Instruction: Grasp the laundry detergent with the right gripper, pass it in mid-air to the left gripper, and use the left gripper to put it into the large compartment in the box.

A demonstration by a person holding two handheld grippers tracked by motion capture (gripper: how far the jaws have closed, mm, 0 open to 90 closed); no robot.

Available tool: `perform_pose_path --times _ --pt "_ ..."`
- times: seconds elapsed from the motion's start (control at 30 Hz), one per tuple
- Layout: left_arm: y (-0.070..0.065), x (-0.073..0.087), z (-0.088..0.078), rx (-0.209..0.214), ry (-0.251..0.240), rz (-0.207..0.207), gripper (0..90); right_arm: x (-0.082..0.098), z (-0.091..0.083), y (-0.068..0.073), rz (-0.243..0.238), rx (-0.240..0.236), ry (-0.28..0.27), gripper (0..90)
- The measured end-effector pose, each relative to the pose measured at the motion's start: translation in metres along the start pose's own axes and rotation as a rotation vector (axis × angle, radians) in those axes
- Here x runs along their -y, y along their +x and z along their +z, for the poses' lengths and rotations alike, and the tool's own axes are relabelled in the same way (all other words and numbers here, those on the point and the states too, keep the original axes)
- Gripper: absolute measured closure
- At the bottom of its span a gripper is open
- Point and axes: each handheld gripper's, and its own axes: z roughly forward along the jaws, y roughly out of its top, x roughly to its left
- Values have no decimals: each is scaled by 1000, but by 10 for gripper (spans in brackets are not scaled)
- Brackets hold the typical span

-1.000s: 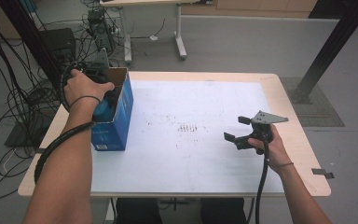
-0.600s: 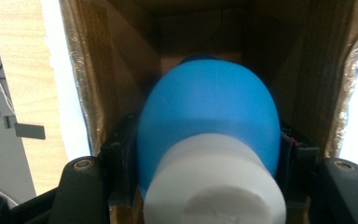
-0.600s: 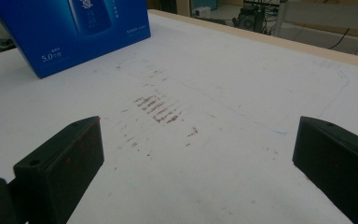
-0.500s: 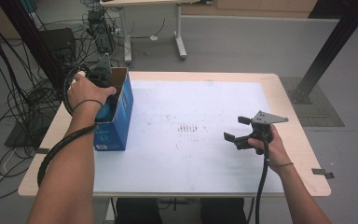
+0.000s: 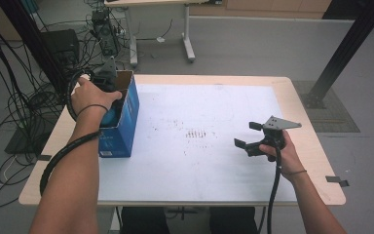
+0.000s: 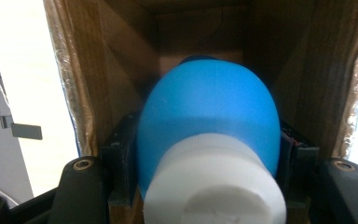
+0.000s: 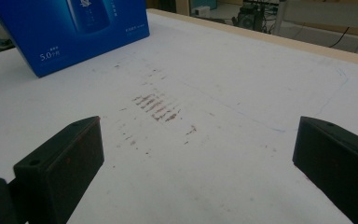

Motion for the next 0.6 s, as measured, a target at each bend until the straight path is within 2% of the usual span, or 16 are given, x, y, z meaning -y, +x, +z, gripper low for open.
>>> perform_pose_path --times 0.6 --pt "0 1 0 -1 -1 -1 377 -1 1 0 -5 -3 2 17"
